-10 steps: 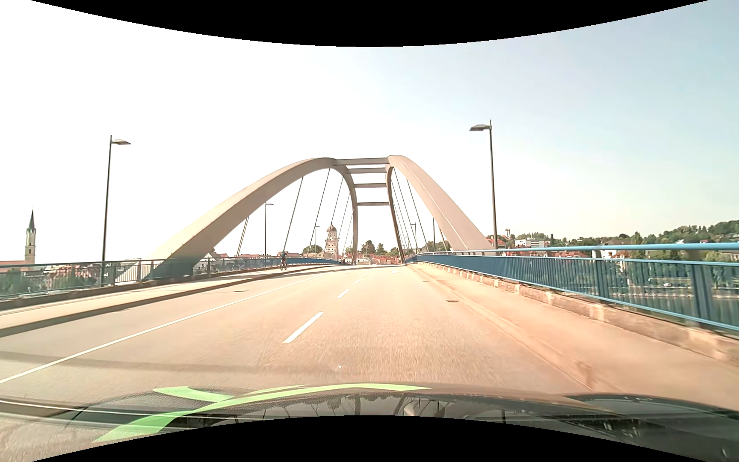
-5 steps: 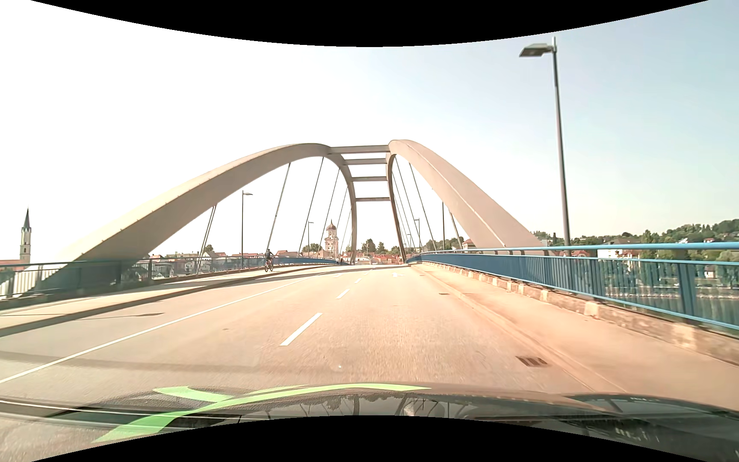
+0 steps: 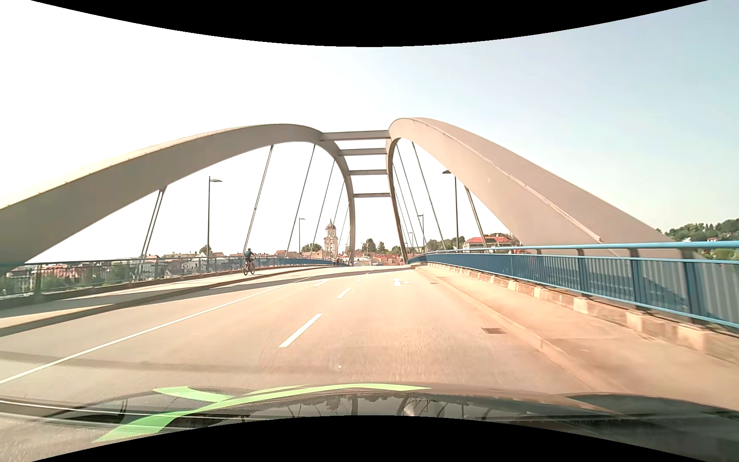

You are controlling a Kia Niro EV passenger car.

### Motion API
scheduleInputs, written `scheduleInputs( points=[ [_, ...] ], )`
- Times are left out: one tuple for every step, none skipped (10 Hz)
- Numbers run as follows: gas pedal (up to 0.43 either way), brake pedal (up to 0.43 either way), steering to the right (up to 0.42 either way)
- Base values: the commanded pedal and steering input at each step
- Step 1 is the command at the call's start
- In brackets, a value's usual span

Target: Follow the waypoints while adhering to traffic rules and regulations

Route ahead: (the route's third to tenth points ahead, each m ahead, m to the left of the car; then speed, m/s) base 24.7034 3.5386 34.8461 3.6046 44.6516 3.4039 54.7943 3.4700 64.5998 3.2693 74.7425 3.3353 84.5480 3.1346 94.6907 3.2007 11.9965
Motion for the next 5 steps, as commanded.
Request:
scheduleInputs(
  points=[
    [0.169, 0.0, -0.004],
    [0.177, 0.0, -0.004],
    [0.189, 0.0, -0.004],
    [0.197, 0.0, -0.004],
    [0.209, 0.0, -0.004]
  ],
)
